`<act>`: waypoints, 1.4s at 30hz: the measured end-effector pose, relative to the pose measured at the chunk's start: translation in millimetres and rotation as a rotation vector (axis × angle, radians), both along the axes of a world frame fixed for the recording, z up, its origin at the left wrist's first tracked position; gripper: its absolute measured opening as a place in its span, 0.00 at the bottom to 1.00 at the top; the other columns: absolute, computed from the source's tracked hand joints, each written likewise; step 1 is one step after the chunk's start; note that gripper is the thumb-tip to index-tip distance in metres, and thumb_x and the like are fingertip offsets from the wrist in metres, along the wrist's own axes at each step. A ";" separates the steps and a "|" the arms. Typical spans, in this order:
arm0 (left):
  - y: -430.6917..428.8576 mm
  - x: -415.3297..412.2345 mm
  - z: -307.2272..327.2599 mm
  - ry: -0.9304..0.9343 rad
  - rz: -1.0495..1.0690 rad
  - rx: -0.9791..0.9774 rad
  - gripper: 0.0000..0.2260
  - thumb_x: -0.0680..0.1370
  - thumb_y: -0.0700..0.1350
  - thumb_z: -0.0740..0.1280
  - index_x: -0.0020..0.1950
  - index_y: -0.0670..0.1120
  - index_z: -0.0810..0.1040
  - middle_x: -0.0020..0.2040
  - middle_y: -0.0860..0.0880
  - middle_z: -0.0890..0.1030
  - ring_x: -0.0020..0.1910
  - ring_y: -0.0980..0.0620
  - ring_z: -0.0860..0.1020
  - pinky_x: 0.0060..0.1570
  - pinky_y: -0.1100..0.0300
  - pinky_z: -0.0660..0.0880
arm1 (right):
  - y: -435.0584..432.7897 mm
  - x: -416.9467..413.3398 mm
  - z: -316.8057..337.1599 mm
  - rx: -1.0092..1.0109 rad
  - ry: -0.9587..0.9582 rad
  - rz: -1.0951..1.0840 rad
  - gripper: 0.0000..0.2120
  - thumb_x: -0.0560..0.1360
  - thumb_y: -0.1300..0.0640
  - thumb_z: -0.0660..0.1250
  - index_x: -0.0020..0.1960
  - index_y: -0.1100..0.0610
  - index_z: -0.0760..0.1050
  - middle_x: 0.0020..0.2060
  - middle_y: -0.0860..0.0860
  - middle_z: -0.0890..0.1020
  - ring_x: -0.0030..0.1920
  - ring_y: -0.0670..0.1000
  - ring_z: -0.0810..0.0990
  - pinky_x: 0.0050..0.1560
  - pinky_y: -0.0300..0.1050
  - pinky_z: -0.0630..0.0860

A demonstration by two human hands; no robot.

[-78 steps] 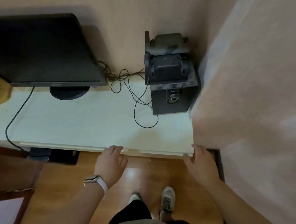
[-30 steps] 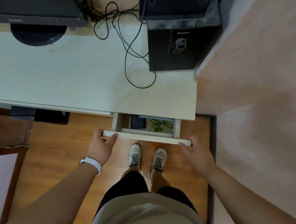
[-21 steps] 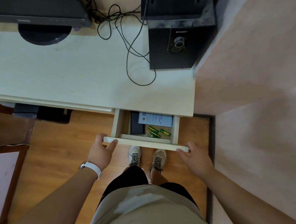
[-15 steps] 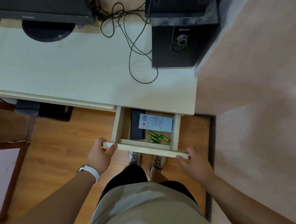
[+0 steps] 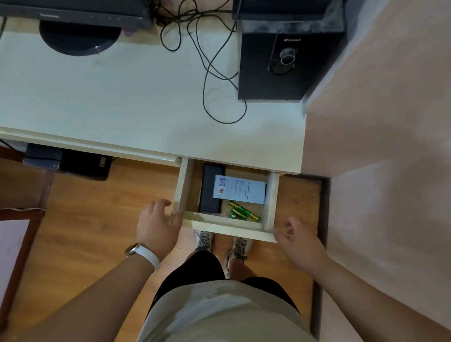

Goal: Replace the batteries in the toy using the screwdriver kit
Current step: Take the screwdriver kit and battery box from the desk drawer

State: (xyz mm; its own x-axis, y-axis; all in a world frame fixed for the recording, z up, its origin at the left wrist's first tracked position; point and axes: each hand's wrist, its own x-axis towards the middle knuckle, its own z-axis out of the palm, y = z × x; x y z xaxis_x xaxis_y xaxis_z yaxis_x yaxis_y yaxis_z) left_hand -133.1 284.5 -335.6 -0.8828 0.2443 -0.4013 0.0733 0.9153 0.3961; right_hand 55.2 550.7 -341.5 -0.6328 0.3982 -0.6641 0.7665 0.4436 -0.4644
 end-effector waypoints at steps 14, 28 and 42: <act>98.6 -34.1 -54.6 -0.494 0.035 0.059 0.28 0.76 0.51 0.70 0.72 0.46 0.64 0.66 0.43 0.68 0.61 0.44 0.74 0.60 0.49 0.75 | -7.8 -125.5 -35.7 0.209 0.164 0.500 0.28 0.76 0.45 0.64 0.72 0.53 0.61 0.66 0.51 0.69 0.63 0.53 0.69 0.60 0.49 0.72; 109.4 -35.3 -90.9 -0.401 0.049 -0.084 0.33 0.72 0.47 0.75 0.70 0.43 0.61 0.65 0.39 0.69 0.63 0.39 0.72 0.58 0.48 0.73 | -6.3 -153.5 -74.6 0.385 -0.022 0.670 0.30 0.69 0.46 0.70 0.66 0.54 0.66 0.60 0.53 0.73 0.62 0.57 0.71 0.61 0.54 0.67; 111.2 -42.0 -78.5 -0.527 0.063 -0.030 0.14 0.75 0.47 0.72 0.57 0.42 0.77 0.51 0.45 0.82 0.46 0.47 0.79 0.46 0.55 0.77 | 11.1 -131.6 -20.5 0.077 0.118 0.522 0.11 0.78 0.46 0.62 0.57 0.49 0.66 0.44 0.46 0.76 0.38 0.47 0.76 0.33 0.43 0.75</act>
